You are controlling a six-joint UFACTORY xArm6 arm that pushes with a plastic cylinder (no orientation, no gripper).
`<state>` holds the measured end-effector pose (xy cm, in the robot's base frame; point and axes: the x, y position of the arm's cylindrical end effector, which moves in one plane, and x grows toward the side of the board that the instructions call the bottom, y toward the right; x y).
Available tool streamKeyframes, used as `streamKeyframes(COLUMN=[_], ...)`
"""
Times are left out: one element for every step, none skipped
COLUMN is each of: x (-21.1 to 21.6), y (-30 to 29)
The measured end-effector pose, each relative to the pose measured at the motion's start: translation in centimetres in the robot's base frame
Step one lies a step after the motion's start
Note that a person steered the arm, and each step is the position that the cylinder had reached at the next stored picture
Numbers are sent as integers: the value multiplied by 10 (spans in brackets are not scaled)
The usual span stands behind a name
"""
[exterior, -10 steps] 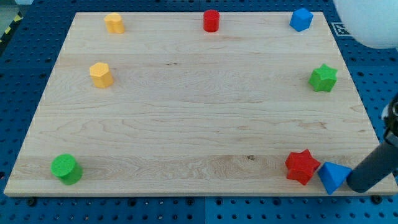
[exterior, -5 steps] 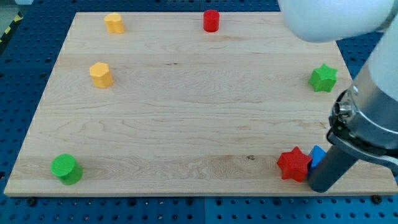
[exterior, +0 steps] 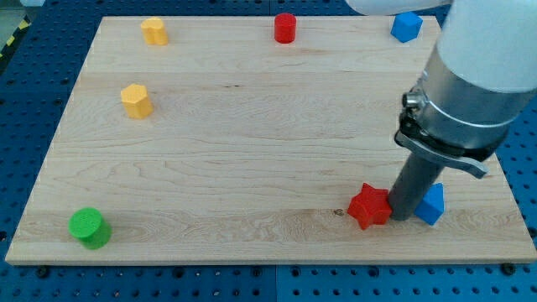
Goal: Place the red star slightly diagonally to the blue triangle
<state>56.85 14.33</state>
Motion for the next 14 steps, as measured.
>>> streamKeyframes(x=[-5,-5,-5,-5,-5,-6,-16,-21,-21,-21,-17,-6,-1,3], y=[-5,5,39,63,69,63,47,46,46,37,14,-8,-28,-48])
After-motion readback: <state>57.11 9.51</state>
